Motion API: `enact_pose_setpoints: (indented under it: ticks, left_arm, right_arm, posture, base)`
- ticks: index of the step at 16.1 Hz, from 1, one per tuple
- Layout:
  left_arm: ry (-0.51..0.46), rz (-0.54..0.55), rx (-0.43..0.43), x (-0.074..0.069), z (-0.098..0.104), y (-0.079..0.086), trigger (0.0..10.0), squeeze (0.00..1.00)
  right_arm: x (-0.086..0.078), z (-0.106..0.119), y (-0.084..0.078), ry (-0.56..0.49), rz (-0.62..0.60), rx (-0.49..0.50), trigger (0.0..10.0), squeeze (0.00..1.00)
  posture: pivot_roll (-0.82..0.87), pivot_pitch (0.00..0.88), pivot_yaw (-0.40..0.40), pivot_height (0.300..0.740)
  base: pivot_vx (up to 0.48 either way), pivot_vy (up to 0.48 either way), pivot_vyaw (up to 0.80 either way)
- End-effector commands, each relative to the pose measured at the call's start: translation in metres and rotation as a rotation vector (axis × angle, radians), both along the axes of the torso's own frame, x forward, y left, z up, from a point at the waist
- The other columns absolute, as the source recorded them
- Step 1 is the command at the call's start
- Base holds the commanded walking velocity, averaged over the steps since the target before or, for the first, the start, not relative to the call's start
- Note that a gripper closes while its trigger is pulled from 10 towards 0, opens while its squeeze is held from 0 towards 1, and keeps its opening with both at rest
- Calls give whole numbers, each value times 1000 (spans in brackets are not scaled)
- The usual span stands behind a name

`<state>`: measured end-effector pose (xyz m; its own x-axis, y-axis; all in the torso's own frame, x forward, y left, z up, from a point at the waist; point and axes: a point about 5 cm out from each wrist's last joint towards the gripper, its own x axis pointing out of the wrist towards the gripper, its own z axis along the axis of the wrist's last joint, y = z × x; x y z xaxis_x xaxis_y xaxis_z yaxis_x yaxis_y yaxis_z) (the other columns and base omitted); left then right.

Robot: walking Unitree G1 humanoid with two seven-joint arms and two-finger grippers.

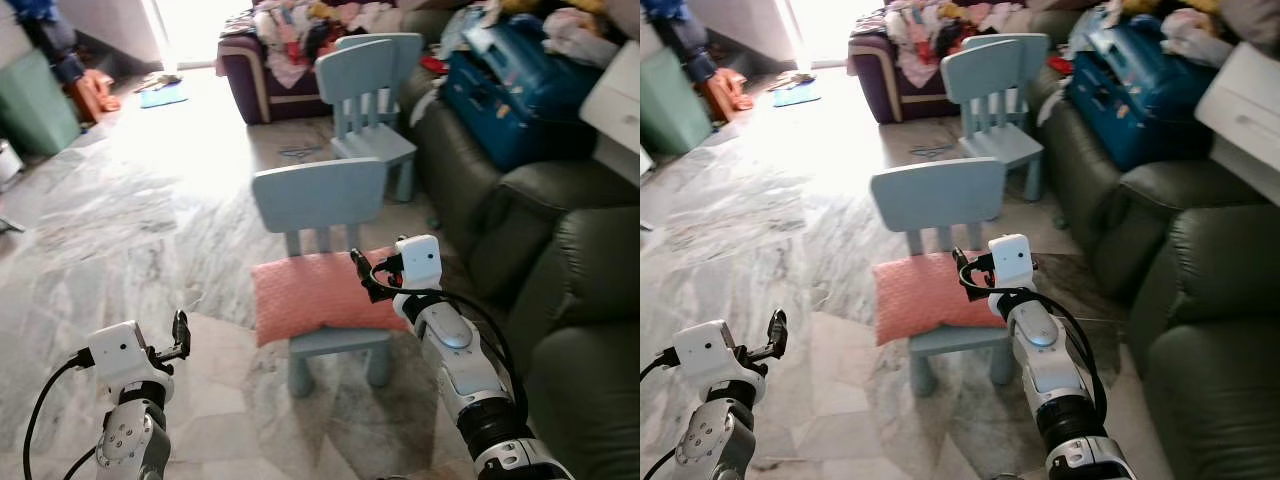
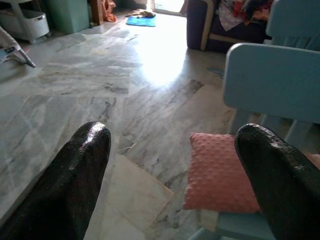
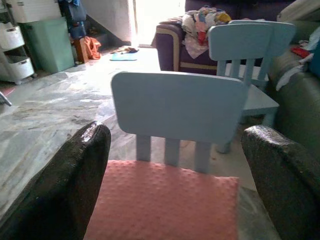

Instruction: Move the pillow to the sofa

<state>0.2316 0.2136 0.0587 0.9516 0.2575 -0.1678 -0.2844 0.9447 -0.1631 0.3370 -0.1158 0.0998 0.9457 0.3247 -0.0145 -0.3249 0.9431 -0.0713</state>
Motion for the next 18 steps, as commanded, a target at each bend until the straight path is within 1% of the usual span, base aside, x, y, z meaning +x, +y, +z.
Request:
enact_pose_setpoints:
  ticks: [1,5,6,8,18]
  left_arm:
    - [-1,3,14,0,2,4,10000,0]
    - [-1,0,11,1,2,3,10000,0]
    - [1,1,6,0,2,2,10000,0]
    - [-15,15,-29,0,2,2,10000,0]
    - [-26,29,-36,-1,3,5,10000,0]
  right_arm:
    - [1,3,0,-7,-2,0,10000,0]
    - [2,3,0,-8,-1,-2,10000,0]
    - [2,3,0,-8,0,-3,10000,0]
    - [2,3,0,-8,3,-4,10000,0]
    - [1,3,1,-6,12,-5,10000,0]
  posture:
    - [-120,94,79,740]
    - [-122,91,78,740]
    - [-122,90,77,740]
    - [-121,91,75,740]
    - [-122,95,71,740]
  base:
    - [0,-259,0]
    - [0,-263,0]
    - [0,0,0]
    - [0,0,0]
    - [0,0,0]
